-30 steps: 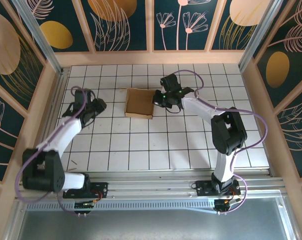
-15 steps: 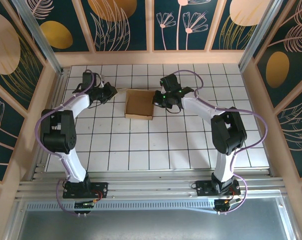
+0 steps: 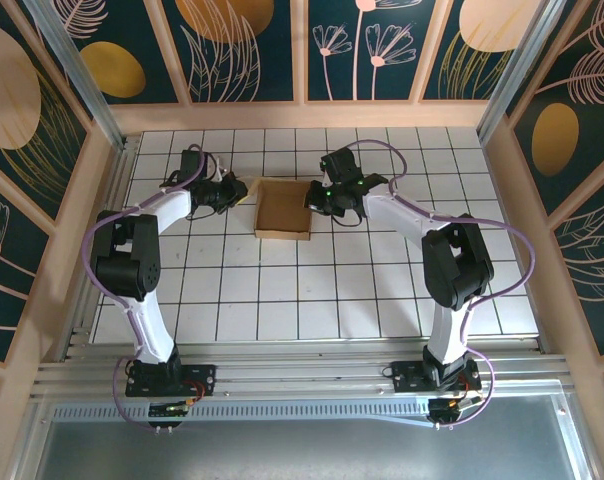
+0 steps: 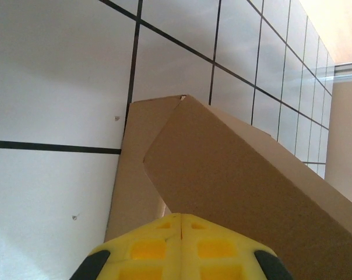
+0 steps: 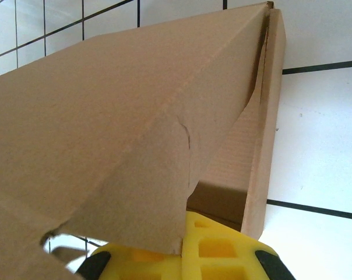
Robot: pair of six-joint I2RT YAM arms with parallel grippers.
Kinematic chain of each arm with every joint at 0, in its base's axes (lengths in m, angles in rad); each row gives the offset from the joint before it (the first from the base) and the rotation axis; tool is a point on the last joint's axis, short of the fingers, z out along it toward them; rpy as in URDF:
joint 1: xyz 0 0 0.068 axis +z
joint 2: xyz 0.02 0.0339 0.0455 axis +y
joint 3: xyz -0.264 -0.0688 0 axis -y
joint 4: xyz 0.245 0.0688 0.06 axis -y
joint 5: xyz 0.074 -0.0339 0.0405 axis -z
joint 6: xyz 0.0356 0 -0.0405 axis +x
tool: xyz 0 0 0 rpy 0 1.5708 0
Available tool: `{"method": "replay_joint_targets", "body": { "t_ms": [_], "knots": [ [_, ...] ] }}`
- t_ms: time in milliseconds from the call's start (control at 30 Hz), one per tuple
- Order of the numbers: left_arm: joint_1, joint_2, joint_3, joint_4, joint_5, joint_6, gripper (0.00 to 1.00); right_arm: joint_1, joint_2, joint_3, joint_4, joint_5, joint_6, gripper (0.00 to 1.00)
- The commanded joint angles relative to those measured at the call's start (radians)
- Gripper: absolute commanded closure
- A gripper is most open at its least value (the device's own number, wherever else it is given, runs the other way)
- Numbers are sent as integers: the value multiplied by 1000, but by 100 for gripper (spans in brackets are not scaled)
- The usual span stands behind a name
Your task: Fold the paper box
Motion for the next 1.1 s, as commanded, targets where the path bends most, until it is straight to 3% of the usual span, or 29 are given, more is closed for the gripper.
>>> {"method": "replay_joint_targets", "body": {
  "t_ms": [0,300,867,1067],
  "knots": [
    [-12,-3,6,50,61,19,100,6,17,28,-6,-3,-13,94],
    [-72,33,14,125,182,1,100,12,30,34,3,-12,-15,94],
    [-150,90,126,66,218,-18,100,30,48,46,-16,0,-42,96],
    [-161,107,120,150,222,-150,100,33,56,45,-13,-8,-44,97]
  ]
}}
